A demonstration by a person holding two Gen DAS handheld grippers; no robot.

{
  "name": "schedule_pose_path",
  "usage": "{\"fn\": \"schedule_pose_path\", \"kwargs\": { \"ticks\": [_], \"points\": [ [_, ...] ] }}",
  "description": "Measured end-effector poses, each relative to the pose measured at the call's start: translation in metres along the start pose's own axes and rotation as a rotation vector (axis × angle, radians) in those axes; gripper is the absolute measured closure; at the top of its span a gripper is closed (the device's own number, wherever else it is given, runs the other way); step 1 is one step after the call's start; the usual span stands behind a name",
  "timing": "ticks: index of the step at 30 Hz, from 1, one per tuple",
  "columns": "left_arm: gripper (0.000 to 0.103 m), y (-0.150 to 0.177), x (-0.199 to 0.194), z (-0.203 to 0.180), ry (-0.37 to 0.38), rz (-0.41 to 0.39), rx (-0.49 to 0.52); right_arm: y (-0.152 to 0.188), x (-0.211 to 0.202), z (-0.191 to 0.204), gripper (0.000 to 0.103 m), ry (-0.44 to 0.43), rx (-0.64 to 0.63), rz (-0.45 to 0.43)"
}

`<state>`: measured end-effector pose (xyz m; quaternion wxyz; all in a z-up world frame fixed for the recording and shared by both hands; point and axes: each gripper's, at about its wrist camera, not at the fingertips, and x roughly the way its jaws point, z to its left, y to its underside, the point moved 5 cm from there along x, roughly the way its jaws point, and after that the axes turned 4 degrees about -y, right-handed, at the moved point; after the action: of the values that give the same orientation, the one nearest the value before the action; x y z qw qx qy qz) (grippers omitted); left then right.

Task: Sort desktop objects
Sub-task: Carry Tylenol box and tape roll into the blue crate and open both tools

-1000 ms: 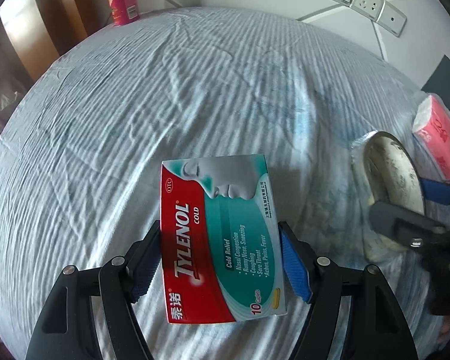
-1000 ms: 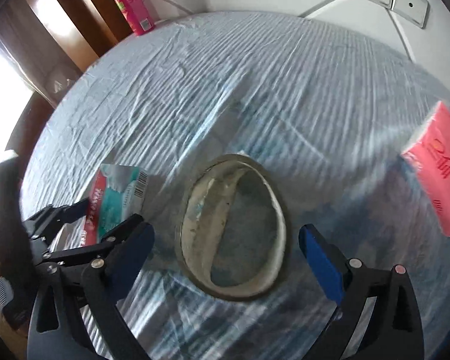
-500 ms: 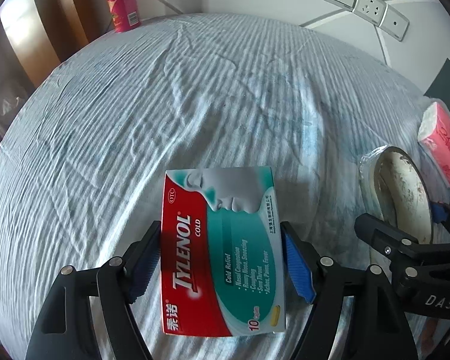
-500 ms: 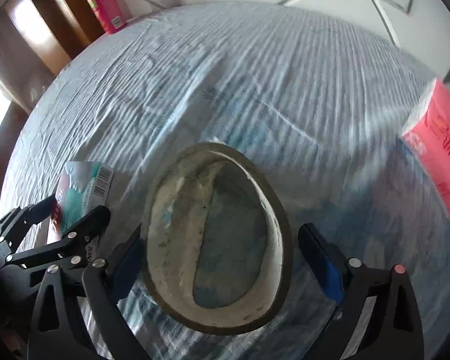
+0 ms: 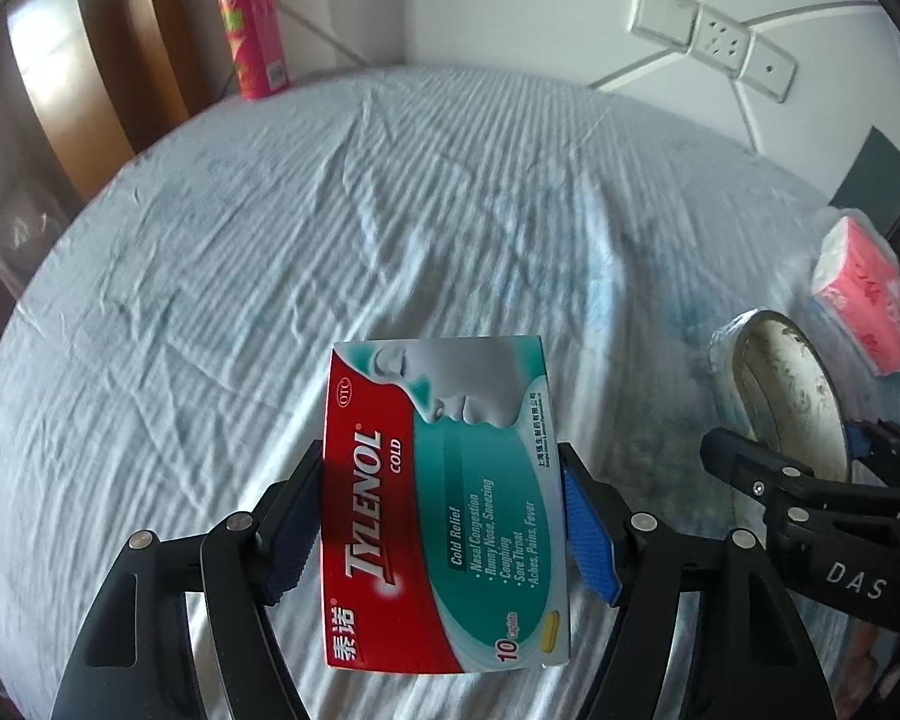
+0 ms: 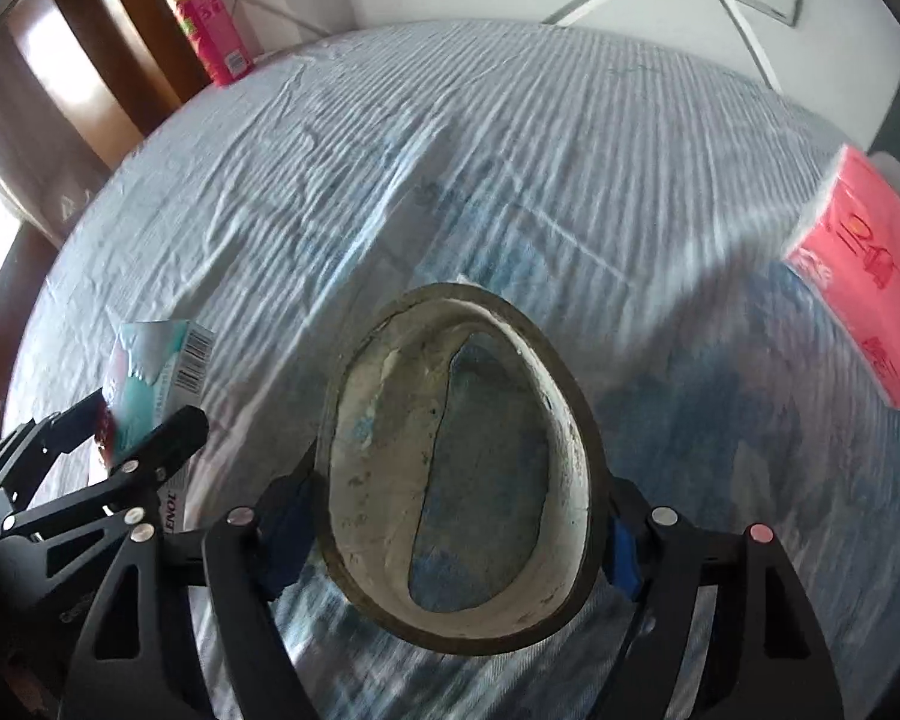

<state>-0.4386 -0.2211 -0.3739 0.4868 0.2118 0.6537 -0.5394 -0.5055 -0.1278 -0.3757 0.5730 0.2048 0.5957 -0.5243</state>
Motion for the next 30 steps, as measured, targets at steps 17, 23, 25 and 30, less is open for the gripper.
{"fn": "schedule_pose_path", "kwargs": {
  "ticks": [17, 23, 25, 30],
  "points": [
    [0.032, -0.014, -0.157, -0.024, 0.133, -0.228, 0.068, 0.017, -0.191, 0.018, 0.027, 0.039, -0.030, -0.240],
    [0.032, -0.020, -0.237, -0.077, 0.240, -0.342, 0.143, 0.040, -0.301, -0.001, 0.027, 0.102, 0.016, -0.371],
    [0.032, -0.022, -0.261, -0.101, 0.279, -0.376, 0.158, 0.052, -0.340, -0.017, 0.027, 0.125, 0.049, -0.422],
    [0.032, -0.021, -0.328, -0.178, 0.425, -0.460, 0.214, 0.093, -0.437, -0.069, 0.027, 0.171, 0.141, -0.549]
  ]
}}
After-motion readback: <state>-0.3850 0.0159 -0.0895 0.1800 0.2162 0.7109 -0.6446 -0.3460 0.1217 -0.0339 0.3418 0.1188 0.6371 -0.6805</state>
